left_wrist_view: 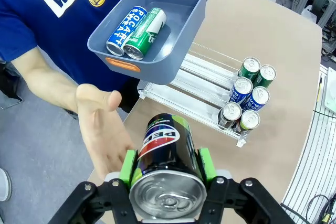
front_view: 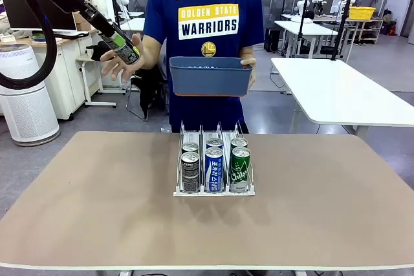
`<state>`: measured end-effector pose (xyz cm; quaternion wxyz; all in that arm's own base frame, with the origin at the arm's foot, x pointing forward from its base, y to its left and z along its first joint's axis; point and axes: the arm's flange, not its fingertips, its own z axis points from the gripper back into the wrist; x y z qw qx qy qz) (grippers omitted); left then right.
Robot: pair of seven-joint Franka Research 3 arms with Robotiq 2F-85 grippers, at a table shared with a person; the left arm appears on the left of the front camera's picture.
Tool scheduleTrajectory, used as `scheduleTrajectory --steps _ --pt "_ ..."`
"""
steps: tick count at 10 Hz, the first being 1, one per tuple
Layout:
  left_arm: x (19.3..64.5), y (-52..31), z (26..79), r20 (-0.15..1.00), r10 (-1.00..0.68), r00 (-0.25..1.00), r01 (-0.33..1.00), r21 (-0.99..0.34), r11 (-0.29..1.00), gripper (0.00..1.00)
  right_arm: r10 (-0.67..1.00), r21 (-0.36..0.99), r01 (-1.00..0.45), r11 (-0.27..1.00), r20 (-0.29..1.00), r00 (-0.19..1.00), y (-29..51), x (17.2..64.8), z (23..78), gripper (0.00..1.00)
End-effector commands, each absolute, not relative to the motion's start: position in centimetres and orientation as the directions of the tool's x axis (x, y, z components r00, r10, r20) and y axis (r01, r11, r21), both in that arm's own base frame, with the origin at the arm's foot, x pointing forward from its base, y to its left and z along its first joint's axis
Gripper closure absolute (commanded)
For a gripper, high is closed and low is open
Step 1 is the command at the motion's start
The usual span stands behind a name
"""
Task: Fill the beverage cans into the dispenser.
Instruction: Place the picked Pepsi coke in the line of the Automatic Can Dispenser with the same cans.
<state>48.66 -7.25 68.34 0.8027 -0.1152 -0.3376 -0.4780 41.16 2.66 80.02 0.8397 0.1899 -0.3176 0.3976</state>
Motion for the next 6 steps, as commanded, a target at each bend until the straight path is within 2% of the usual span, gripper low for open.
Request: scheduleTrajectory --steps 1,6 --pt "48.62 -7.15 68.39 0.652 -0.694 0.306 0.847 0.146 0.511 1.0 0.547 0.066 -0.789 0.611 0.685 0.481 2.67 41.1 80.04 0.0" --pt "48.62 -7.15 68.39 0.652 -0.694 0.306 0.847 0.146 0.511 1.0 0.547 0.066 -0.789 0.611 0.685 0.481 2.67 41.1 80.04 0.0"
